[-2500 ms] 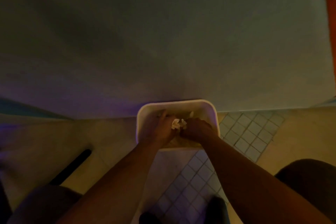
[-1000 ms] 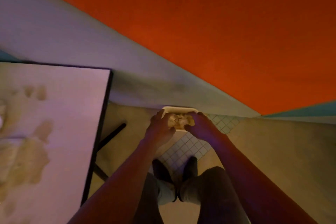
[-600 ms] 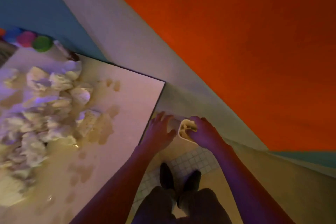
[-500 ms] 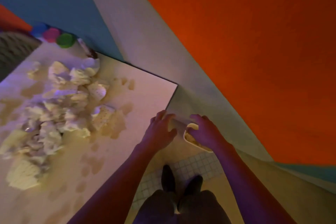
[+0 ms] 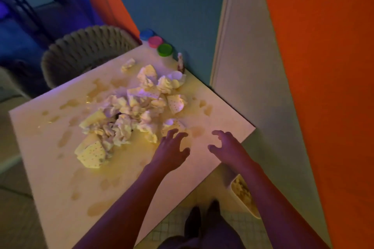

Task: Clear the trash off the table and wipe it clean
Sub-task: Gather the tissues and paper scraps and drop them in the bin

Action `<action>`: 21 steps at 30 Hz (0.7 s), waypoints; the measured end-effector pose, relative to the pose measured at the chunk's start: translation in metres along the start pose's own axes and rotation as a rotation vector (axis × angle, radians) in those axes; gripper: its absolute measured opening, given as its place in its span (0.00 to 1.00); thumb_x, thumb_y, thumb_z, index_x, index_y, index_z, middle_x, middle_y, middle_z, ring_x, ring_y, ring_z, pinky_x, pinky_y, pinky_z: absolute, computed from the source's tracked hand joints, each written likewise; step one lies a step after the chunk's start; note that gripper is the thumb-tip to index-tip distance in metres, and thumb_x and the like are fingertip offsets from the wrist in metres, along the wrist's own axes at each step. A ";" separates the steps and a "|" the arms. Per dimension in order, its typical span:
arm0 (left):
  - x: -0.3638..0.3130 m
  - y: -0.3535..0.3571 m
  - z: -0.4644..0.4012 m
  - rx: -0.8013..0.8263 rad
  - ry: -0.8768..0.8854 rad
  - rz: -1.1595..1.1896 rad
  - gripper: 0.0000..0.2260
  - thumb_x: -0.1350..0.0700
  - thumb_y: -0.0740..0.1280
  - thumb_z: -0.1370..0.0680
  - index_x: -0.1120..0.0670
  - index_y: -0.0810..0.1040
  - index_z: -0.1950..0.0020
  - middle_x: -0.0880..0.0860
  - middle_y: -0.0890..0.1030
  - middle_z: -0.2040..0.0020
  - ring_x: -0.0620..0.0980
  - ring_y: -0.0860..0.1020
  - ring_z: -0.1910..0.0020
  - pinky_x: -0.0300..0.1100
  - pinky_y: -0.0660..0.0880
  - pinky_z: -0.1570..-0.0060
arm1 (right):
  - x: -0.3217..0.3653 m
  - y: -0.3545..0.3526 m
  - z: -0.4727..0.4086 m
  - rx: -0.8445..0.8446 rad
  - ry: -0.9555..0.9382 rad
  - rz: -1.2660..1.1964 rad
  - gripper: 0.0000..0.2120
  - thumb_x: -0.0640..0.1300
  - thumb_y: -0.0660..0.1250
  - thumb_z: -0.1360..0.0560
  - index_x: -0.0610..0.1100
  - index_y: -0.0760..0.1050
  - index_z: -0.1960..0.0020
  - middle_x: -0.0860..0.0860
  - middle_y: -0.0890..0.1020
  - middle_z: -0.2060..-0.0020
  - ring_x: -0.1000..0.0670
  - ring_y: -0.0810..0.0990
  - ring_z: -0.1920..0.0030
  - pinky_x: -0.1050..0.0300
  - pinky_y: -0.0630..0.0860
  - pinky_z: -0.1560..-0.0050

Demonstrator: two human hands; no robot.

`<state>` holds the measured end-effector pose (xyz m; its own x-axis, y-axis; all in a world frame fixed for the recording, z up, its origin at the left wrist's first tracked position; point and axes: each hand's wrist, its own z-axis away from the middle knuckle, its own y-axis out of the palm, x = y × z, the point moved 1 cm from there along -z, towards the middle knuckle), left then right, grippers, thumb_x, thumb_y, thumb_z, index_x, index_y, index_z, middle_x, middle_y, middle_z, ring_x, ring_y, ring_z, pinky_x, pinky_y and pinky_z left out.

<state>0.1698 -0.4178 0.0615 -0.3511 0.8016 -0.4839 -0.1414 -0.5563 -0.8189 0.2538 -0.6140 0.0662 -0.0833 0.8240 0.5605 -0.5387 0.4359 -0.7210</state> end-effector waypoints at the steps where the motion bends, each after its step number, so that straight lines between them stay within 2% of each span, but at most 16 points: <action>1: 0.009 -0.004 0.000 -0.015 -0.032 0.001 0.25 0.46 0.68 0.22 0.45 0.68 0.25 0.53 0.61 0.22 0.63 0.68 0.30 0.50 0.66 0.32 | 0.009 0.003 -0.007 0.013 -0.019 0.016 0.25 0.55 0.67 0.25 0.56 0.67 0.29 0.48 0.72 0.34 0.45 0.74 0.35 0.48 0.73 0.37; 15: 0.098 -0.048 -0.028 -0.216 -0.374 0.048 0.27 0.50 0.71 0.24 0.47 0.69 0.26 0.55 0.64 0.25 0.64 0.72 0.35 0.54 0.70 0.36 | 0.106 0.026 -0.122 0.220 -0.261 0.118 0.30 0.55 0.66 0.25 0.54 0.61 0.26 0.47 0.67 0.33 0.42 0.75 0.37 0.48 0.75 0.40; 21: 0.114 -0.062 -0.040 -0.301 -0.541 0.091 0.27 0.52 0.71 0.24 0.46 0.69 0.26 0.54 0.64 0.26 0.63 0.69 0.32 0.54 0.70 0.36 | 0.157 0.048 -0.168 0.342 -0.431 0.143 0.33 0.53 0.68 0.26 0.52 0.61 0.24 0.46 0.64 0.30 0.42 0.74 0.35 0.48 0.75 0.39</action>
<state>0.1755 -0.2827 0.0448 -0.7799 0.4857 -0.3949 0.1499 -0.4676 -0.8711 0.3554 -0.4028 0.0516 -0.4710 0.6129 0.6345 -0.7318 0.1302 -0.6690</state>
